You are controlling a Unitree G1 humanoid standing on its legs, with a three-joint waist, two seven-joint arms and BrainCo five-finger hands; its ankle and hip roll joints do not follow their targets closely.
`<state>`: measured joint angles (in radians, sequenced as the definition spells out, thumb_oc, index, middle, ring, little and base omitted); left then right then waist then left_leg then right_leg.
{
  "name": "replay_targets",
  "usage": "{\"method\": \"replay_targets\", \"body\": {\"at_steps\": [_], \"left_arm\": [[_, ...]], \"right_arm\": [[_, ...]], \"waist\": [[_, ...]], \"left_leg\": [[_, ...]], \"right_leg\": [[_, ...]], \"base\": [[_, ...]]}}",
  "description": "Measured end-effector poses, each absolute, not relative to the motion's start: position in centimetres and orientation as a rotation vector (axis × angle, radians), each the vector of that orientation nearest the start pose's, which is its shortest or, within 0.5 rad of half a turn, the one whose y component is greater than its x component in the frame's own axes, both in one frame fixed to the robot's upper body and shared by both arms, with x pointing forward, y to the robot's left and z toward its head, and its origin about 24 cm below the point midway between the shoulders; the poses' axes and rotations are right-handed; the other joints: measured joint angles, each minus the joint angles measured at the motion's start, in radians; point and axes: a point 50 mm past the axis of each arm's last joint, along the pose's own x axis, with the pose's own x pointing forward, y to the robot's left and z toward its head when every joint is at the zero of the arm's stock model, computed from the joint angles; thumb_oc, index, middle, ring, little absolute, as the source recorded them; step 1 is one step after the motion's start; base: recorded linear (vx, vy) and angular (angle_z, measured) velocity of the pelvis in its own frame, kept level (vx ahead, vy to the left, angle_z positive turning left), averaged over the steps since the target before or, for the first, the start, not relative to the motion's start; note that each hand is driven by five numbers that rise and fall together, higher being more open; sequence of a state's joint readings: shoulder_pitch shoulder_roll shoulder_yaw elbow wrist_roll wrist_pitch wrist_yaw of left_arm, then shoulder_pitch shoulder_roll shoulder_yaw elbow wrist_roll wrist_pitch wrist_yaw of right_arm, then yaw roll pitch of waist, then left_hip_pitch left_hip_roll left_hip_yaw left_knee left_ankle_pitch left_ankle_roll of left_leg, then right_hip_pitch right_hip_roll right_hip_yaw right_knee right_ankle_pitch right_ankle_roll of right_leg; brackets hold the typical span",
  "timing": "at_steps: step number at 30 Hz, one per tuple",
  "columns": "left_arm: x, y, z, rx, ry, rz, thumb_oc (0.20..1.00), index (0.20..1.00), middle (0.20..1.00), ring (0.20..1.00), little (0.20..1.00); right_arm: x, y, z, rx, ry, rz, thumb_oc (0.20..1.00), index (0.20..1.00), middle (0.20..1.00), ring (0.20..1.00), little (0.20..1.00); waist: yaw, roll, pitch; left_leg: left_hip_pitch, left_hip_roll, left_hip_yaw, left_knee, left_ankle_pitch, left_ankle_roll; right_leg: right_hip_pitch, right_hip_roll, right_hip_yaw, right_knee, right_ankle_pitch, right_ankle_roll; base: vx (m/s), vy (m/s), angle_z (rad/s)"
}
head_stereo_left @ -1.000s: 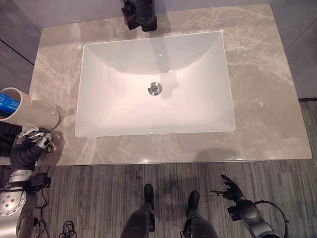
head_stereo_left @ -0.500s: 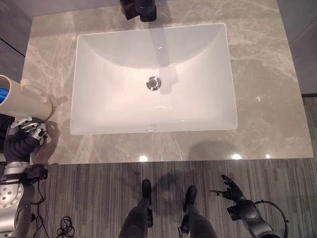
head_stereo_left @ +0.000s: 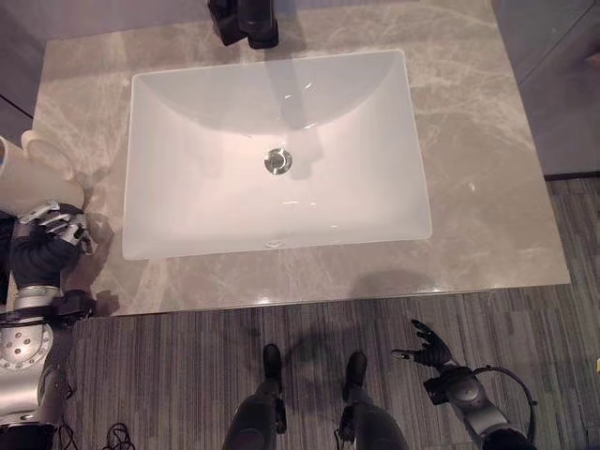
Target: Put brush and paste in cup on sink, flatten towel.
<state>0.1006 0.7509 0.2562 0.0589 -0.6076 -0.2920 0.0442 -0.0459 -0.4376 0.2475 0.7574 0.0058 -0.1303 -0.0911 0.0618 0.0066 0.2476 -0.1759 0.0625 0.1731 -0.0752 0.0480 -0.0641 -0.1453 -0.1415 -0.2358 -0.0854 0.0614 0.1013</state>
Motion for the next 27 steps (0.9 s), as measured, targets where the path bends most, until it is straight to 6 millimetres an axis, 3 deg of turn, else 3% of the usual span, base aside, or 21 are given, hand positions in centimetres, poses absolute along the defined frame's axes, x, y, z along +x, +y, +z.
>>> {"method": "replay_targets", "body": {"at_steps": [9,14,18,21,22,24,25,27], "left_arm": [[20.5,31.8,12.8,0.234,-0.256,0.117,0.200,0.200,0.200,0.200,0.200],[19.1,31.3,11.7,0.229,-0.202,0.040,0.200,0.200,0.200,0.200,0.200],[18.8,31.4,11.4,0.231,-0.181,0.036,0.200,0.200,0.200,0.200,0.200],[18.6,31.6,11.1,0.237,-0.168,0.036,0.200,0.200,0.200,0.200,0.200],[18.6,31.7,11.0,0.236,-0.163,0.039,0.200,0.200,0.200,0.200,0.200],[18.7,32.3,10.8,0.253,-0.138,0.049,0.200,0.200,0.200,0.200,0.200],[18.6,32.6,10.9,0.269,-0.124,0.051,0.200,0.200,0.200,0.200,0.200],[18.5,32.8,10.7,0.273,-0.111,0.059,0.200,0.200,0.200,0.200,0.200]], "right_arm": [[18.4,-26.1,-9.7,-0.519,0.709,-0.015,1.000,1.000,1.000,1.000,1.000],[14.7,-27.1,-11.3,-0.482,0.820,-0.070,1.000,1.000,1.000,1.000,1.000],[14.2,-27.4,-11.4,-0.482,0.835,-0.077,1.000,1.000,1.000,1.000,1.000],[14.9,-27.0,-11.2,-0.475,0.804,-0.065,1.000,1.000,1.000,1.000,1.000],[15.0,-26.8,-11.1,-0.474,0.796,-0.061,1.000,1.000,1.000,1.000,1.000],[14.8,-26.0,-11.4,-0.446,0.793,-0.040,1.000,1.000,1.000,1.000,1.000],[14.6,-25.5,-11.6,-0.420,0.796,-0.029,1.000,1.000,1.000,1.000,1.000],[14.5,-25.0,-11.8,-0.420,0.795,-0.005,1.000,1.000,1.000,1.000,1.000]], "waist": [[0.010,-0.007,-0.014],[0.017,0.003,-0.104],[0.018,0.017,-0.122],[0.013,0.019,-0.130],[0.007,0.021,-0.129],[-0.009,0.010,-0.133],[-0.006,-0.003,-0.137],[-0.005,-0.013,-0.143]], "left_leg": [[0.069,-0.003,-0.023,0.000,0.000,0.000],[0.071,-0.030,-0.057,0.002,0.002,0.015],[0.080,-0.059,-0.063,0.002,-0.001,0.036],[0.089,-0.081,-0.056,0.000,-0.008,0.056],[0.094,-0.081,-0.063,-0.009,-0.001,0.064],[0.099,-0.076,-0.077,-0.014,0.006,0.066],[0.104,-0.072,-0.071,-0.014,0.006,0.065],[0.103,-0.065,-0.066,-0.013,0.010,0.052]], "right_leg": [[0.081,-0.002,-0.014,0.000,-0.003,0.004],[0.105,-0.028,-0.047,0.000,-0.007,0.018],[0.108,-0.054,-0.051,0.021,-0.010,0.030],[0.093,-0.065,-0.017,0.059,-0.016,0.030],[0.084,-0.062,0.005,0.083,-0.037,0.022],[0.076,-0.062,0.075,0.113,-0.059,0.037],[0.072,-0.054,0.073,0.113,-0.071,0.053],[0.083,-0.038,0.075,0.091,-0.067,0.050]], "base": [[0.01,0.043,0.07],[0.01,0.137,0.20],[-0.03,0.176,0.09],[0.02,0.121,-0.06],[0.04,0.104,0.15],[0.01,0.025,0.16],[0.02,-0.008,-0.09],[0.01,-0.006,-0.06]]}}
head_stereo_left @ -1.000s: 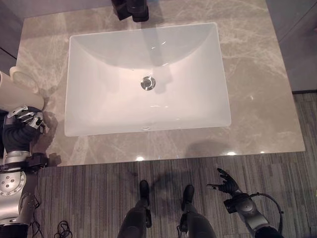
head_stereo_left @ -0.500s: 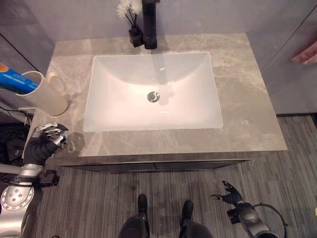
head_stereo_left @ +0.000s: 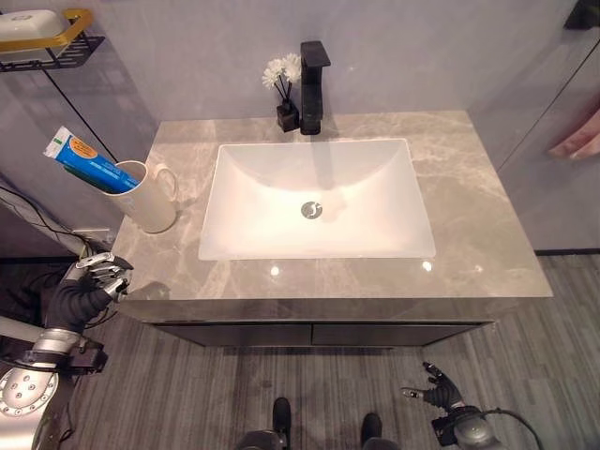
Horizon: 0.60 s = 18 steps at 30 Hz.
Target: Put brush and paste in cup on sink, flatten towel.
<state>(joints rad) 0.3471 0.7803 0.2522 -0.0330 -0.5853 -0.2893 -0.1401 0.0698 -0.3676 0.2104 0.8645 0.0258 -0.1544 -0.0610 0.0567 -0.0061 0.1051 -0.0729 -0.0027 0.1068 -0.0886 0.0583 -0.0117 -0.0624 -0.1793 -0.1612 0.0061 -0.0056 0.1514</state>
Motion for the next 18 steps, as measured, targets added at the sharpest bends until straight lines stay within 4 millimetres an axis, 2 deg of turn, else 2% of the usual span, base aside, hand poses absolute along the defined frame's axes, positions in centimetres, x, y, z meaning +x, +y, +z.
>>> {"method": "replay_targets", "body": {"at_steps": [2,6,13,16,18], "left_arm": [[18.5,32.8,10.5,0.268,-0.109,0.059,0.200,0.200,0.200,0.200,0.200],[18.4,32.6,10.1,0.252,-0.106,0.063,0.200,0.200,0.200,0.200,0.200],[19.4,30.9,8.8,0.172,-0.119,0.074,0.200,0.200,0.200,0.200,0.200],[20.4,30.5,8.8,0.158,-0.134,0.065,0.200,0.200,0.200,0.200,0.200],[21.2,30.4,9.0,0.152,-0.149,0.062,0.200,0.200,0.200,0.200,0.200]], "right_arm": [[14.3,-24.8,-11.9,-0.419,0.801,0.001,1.000,1.000,1.000,1.000,1.000],[14.1,-25.0,-12.0,-0.423,0.809,-0.001,1.000,1.000,1.000,1.000,1.000],[12.1,-26.5,-12.2,-0.440,0.858,-0.043,1.000,1.000,1.000,1.000,1.000],[10.8,-27.3,-12.3,-0.450,0.891,-0.078,1.000,1.000,1.000,1.000,1.000],[10.7,-27.4,-12.3,-0.451,0.892,-0.088,1.000,1.000,1.000,1.000,1.000]], "waist": [[-0.009,0.001,0.001],[-0.007,0.003,0.002],[-0.015,0.038,0.016],[-0.014,0.061,0.035],[-0.019,0.065,0.059]], "left_leg": [[0.000,0.015,-0.010,0.000,0.004,-0.007],[0.009,0.042,0.012,0.000,0.004,-0.029],[0.021,0.059,-0.004,0.007,0.007,-0.042],[-0.004,0.057,-0.038,0.053,0.008,-0.046],[-0.059,0.046,-0.068,0.154,0.013,-0.061]], "right_leg": [[0.013,0.018,0.002,-0.016,0.005,-0.007],[0.041,0.049,0.014,-0.084,0.037,-0.026],[0.067,0.068,0.004,-0.100,0.033,-0.029],[0.084,0.068,-0.027,-0.099,0.023,-0.036],[0.095,0.065,-0.034,-0.100,0.011,-0.054]], "base": [[0.02,-0.037,0.05],[0.06,-0.080,-0.14],[0.03,-0.116,0.03],[-0.02,-0.084,0.38],[-0.02,-0.042,0.48]]}}
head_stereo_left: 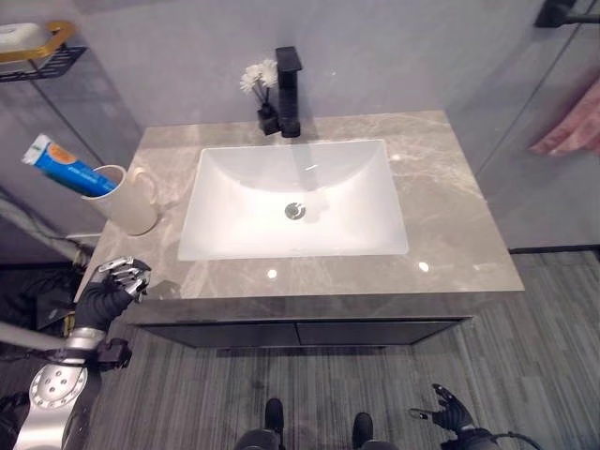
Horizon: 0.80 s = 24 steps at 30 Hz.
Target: Put brush and paste in cup on sink, flatten towel.
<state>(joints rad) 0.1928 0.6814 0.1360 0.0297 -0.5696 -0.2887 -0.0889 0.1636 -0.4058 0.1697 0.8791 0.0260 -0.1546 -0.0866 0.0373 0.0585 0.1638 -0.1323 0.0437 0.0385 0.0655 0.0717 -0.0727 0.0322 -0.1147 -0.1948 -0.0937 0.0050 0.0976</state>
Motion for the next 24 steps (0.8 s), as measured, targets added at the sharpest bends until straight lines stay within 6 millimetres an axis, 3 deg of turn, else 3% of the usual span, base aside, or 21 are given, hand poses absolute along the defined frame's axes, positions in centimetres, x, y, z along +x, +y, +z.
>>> {"method": "replay_targets", "body": {"at_steps": [3,4,6,7,9,11,12,13,14,16,20,24], "left_arm": [[21.7,30.3,9.6,0.149,-0.176,0.067,0.200,0.200,0.200,0.200,0.200],[21.6,30.3,9.5,0.149,-0.173,0.066,0.200,0.200,0.200,0.200,0.200],[21.2,30.6,9.2,0.152,-0.156,0.076,0.200,0.200,0.200,0.200,0.200],[20.9,30.8,9.0,0.155,-0.147,0.087,0.200,0.200,0.200,0.200,0.200],[20.7,31.1,8.6,0.152,-0.137,0.118,0.200,0.200,0.200,0.200,0.200],[20.8,31.6,8.0,0.143,-0.119,0.155,0.200,0.200,0.200,0.200,0.200],[20.5,31.7,7.7,0.138,-0.107,0.168,0.200,0.200,0.200,0.200,0.200],[20.4,31.7,7.6,0.134,-0.105,0.170,0.200,0.200,0.200,0.200,0.200],[20.8,31.7,8.0,0.140,-0.123,0.164,0.200,0.200,0.200,0.200,0.200],[21.6,31.6,9.0,0.145,-0.165,0.152,0.200,0.200,0.200,0.200,0.200],[21.2,32.7,10.3,0.226,-0.154,0.137,0.200,0.200,0.200,0.200,0.200],[20.6,33.4,10.8,0.249,-0.162,0.152,0.200,0.200,0.200,0.200,0.200]], "right_arm": [[11.2,-27.8,-12.0,-0.456,0.875,-0.106,1.000,1.000,1.000,1.000,1.000],[11.3,-28.0,-11.9,-0.462,0.873,-0.113,1.000,1.000,1.000,1.000,1.000],[11.2,-28.5,-11.8,-0.473,0.873,-0.137,1.000,1.000,1.000,1.000,1.000],[11.2,-28.7,-11.7,-0.474,0.869,-0.145,1.000,1.000,1.000,1.000,1.000],[11.4,-29.0,-11.5,-0.484,0.867,-0.151,1.000,1.000,1.000,1.000,1.000],[11.6,-29.4,-11.3,-0.496,0.859,-0.171,1.000,1.000,1.000,1.000,1.000],[11.7,-29.9,-11.0,-0.506,0.853,-0.182,1.000,1.000,1.000,1.000,1.000],[11.7,-30.1,-10.9,-0.510,0.853,-0.189,1.000,1.000,1.000,1.000,1.000],[11.7,-29.6,-11.2,-0.485,0.855,-0.195,1.000,1.000,1.000,1.000,1.000],[11.1,-28.7,-11.8,-0.458,0.869,-0.182,1.000,1.000,1.000,1.000,1.000],[11.4,-27.9,-12.0,-0.423,0.857,-0.190,1.000,1.000,1.000,1.000,1.000],[12.2,-27.7,-11.7,-0.419,0.830,-0.187,1.000,1.000,1.000,1.000,1.000]], "waist": [[0.003,-0.014,0.024],[0.003,-0.014,0.025],[-0.002,-0.015,0.026],[-0.008,-0.017,0.025],[-0.027,-0.015,0.026],[-0.036,-0.014,0.026],[-0.038,-0.006,0.024],[-0.033,0.001,0.023],[-0.033,-0.027,0.025],[-0.033,-0.069,0.009],[-0.014,-0.076,0.003],[-0.011,-0.048,-0.007]], "left_leg": [[-0.065,-0.003,0.017,0.086,0.059,-0.072],[-0.063,-0.003,0.036,0.083,0.064,-0.069],[-0.060,0.018,0.079,0.081,0.025,-0.029],[-0.061,0.034,0.077,0.076,0.009,-0.005],[-0.056,0.072,0.059,0.028,0.006,0.008],[-0.044,0.138,0.058,-0.023,0.014,-0.003],[0.003,0.181,0.053,-0.082,0.023,-0.003],[0.023,0.185,0.056,-0.097,0.008,-0.045],[0.043,0.149,0.080,-0.112,0.010,-0.078],[0.048,0.088,0.082,-0.104,-0.009,-0.048],[0.054,0.033,0.112,-0.087,-0.044,-0.013],[0.003,0.013,0.123,-0.048,-0.076,0.002]], "right_leg": [[0.003,-0.022,-0.001,0.001,0.005,-0.020],[-0.001,-0.021,-0.002,0.001,0.006,-0.022],[-0.016,-0.025,0.007,0.015,0.006,-0.032],[-0.035,-0.027,0.023,0.029,0.006,-0.033],[-0.055,-0.020,0.042,0.042,0.008,-0.029],[-0.064,-0.022,0.069,0.041,0.014,-0.021],[-0.058,-0.020,0.099,0.029,0.024,0.011],[-0.047,-0.013,0.107,0.014,0.033,0.030],[-0.039,-0.056,0.122,0.003,0.037,0.048],[-0.032,-0.116,0.126,0.008,0.043,0.050],[-0.033,-0.163,0.130,0.008,0.063,0.061],[-0.075,-0.184,0.131,0.014,0.067,0.065]], "base": [[0.08,0.037,0.26],[0.11,0.064,0.01],[0.12,0.103,-0.25],[0.09,0.089,-0.36],[0.15,0.175,-0.26],[0.23,0.288,-0.42],[0.18,0.252,-0.60],[0.17,0.283,-0.60],[0.11,0.190,-0.24],[0.14,0.289,0.02],[0.08,0.230,-0.06],[0.05,0.263,-0.06]]}}
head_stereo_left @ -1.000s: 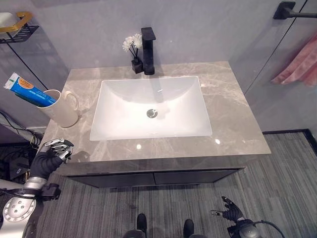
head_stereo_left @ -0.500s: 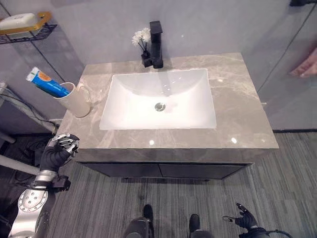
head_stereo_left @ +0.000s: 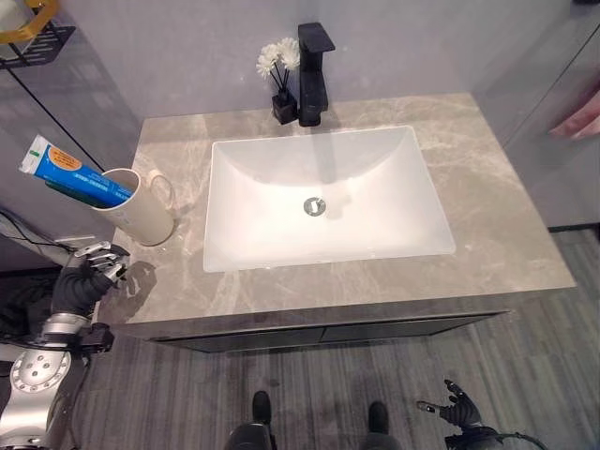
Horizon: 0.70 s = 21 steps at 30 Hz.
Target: Put brush and paste in cup on sink, flatten towel.
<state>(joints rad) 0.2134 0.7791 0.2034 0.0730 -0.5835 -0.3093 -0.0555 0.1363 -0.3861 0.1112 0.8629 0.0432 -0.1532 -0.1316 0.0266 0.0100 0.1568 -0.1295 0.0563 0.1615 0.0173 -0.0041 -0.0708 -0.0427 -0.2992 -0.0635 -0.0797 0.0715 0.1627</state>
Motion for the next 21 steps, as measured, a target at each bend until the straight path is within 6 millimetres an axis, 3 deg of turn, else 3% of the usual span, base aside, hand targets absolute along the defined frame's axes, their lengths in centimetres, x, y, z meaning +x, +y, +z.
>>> {"method": "replay_targets", "body": {"at_steps": [5,7,9,10,11,12,14,17,21], "left_arm": [[20.1,33.0,11.2,0.260,-0.172,0.105,0.200,0.200,0.200,0.200,0.200],[19.6,33.0,10.8,0.259,-0.153,0.095,0.200,0.200,0.200,0.200,0.200],[18.9,33.2,10.0,0.257,-0.113,0.097,0.200,0.200,0.200,0.200,0.200],[18.8,33.2,9.7,0.254,-0.098,0.081,0.200,0.200,0.200,0.200,0.200],[18.9,33.2,9.8,0.257,-0.100,0.077,0.200,0.200,0.200,0.200,0.200],[19.1,33.3,10.3,0.275,-0.112,0.069,0.200,0.200,0.200,0.200,0.200],[18.9,33.2,9.7,0.252,-0.097,0.067,0.200,0.200,0.200,0.200,0.200],[18.3,33.0,9.3,0.228,-0.076,0.052,0.200,0.200,0.200,0.200,0.200],[17.9,33.1,9.2,0.226,-0.065,0.040,0.200,0.200,0.200,0.200,0.200]], "right_arm": [[13.6,-27.6,-11.2,-0.421,0.789,-0.177,1.000,1.000,1.000,1.000,1.000],[14.3,-27.5,-10.8,-0.441,0.769,-0.160,1.000,1.000,1.000,1.000,1.000],[15.2,-27.4,-10.5,-0.457,0.744,-0.141,1.000,1.000,1.000,1.000,1.000],[15.4,-27.0,-10.6,-0.464,0.739,-0.114,1.000,1.000,1.000,1.000,1.000],[15.5,-26.7,-10.6,-0.467,0.739,-0.099,1.000,1.000,1.000,1.000,1.000],[14.6,-26.4,-11.1,-0.461,0.763,-0.088,1.000,1.000,1.000,1.000,1.000],[13.8,-27.1,-11.1,-0.474,0.780,-0.097,1.000,1.000,1.000,1.000,1.000],[13.7,-27.4,-11.1,-0.476,0.783,-0.090,1.000,1.000,1.000,1.000,1.000],[13.5,-28.3,-10.9,-0.500,0.792,-0.103,1.000,1.000,1.000,1.000,1.000]], "waist": [[-0.005,0.011,-0.016],[0.000,0.017,-0.018],[-0.001,0.032,-0.010],[-0.019,0.054,-0.002],[-0.020,0.050,-0.001],[-0.027,0.015,-0.010],[-0.042,0.030,-0.018],[-0.016,0.042,-0.012],[-0.013,0.049,-0.013]], "left_leg": [[-0.006,0.001,0.016,0.002,-0.007,0.006],[0.010,0.007,0.046,-0.020,0.001,0.010],[0.051,0.011,0.056,-0.072,0.012,0.029],[0.073,0.038,0.054,-0.103,0.029,0.029],[0.074,0.041,0.052,-0.106,0.031,0.028],[0.077,0.013,0.052,-0.106,0.034,0.021],[0.074,0.017,0.037,-0.105,0.032,0.014],[0.076,0.040,0.041,-0.104,0.032,0.002],[0.080,0.042,0.039,-0.104,0.027,-0.005]], "right_leg": [[-0.053,0.001,0.001,0.069,0.011,-0.008],[-0.110,0.010,-0.004,0.142,0.024,-0.015],[-0.187,0.020,-0.003,0.260,0.000,0.003],[-0.232,0.106,0.034,0.276,-0.098,0.004],[-0.241,0.135,0.034,0.263,-0.100,0.002],[-0.246,0.150,-0.009,0.200,-0.025,-0.050],[-0.213,0.166,-0.022,0.159,-0.007,-0.032],[-0.163,0.194,-0.031,0.045,0.052,-0.050],[-0.131,0.196,-0.036,-0.007,0.071,-0.049]], "base": [[0.03,0.210,-0.13],[0.05,0.235,-0.40],[0.08,0.101,-0.47],[0.03,0.025,-0.17],[0.06,-0.038,0.16],[0.03,-0.039,0.33],[0.03,-0.067,0.25],[0.10,-0.055,-0.03],[0.06,-0.028,0.02]]}}
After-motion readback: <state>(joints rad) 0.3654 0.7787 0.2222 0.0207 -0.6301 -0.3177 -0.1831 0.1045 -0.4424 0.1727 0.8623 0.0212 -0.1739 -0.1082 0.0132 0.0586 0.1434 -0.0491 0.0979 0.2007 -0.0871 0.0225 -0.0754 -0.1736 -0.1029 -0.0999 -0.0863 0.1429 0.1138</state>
